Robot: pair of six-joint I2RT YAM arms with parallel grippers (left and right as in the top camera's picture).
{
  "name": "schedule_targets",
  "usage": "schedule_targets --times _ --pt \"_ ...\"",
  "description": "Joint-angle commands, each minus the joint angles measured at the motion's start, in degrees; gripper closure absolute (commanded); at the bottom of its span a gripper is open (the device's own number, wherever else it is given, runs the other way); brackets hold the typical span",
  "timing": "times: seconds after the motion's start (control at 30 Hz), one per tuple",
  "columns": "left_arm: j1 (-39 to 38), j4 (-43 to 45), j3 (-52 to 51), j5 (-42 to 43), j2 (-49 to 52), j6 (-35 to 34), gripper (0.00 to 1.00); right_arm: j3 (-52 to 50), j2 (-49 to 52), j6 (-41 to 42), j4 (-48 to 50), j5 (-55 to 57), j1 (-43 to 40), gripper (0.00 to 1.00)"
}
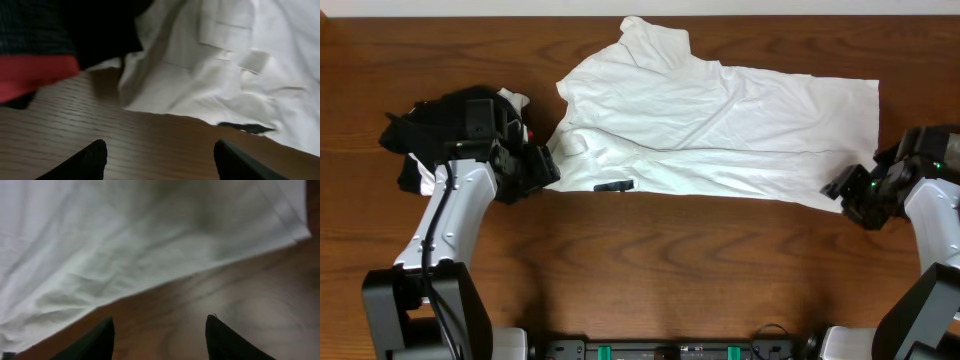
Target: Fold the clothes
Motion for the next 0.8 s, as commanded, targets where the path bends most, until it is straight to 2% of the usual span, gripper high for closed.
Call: schedule_targets --times 0.0,0.07,0.23,0.33,0.63,0.7,0.77 --pt "0.13 2.29 -2.05 -4.66 1.4 1.7 0.3 0.61 0.17 -1.09 -0.92 3.72 -0.17 0.43" --pt "0.13 5.16 -2.45 -5.35 2.8 1.7 0.32 0.61 0.17 -1.09 -1.31 3.72 -0.17 0.43" --pt "-0.81 9.31 -2.45 -3.13 8.39 1.66 0.51 0.61 0.17 -1.09 -1.64 3.69 -0.17 0.42" --pt "-1.77 10.99 -2.45 -2.95 11.04 1.55 0.57 0.61 0.17 -1.09 -1.64 3.72 -0.17 0.42" --pt "-2.73 12.87 -2.38 -4.92 11.58 1.49 0.71 0.61 0.17 -1.09 -1.79 4.02 -0.17 0.43" --pt "-2.73 12.68 -2.38 -5.16 11.58 1.51 0.85 0.61 0.17 -1.07 -2.47 5.16 -0.26 0.43" --pt "-2.73 12.44 -2.38 -5.14 11.58 1.51 0.9 0.57 0.17 -0.83 -3.34 6.95 -0.44 0.43"
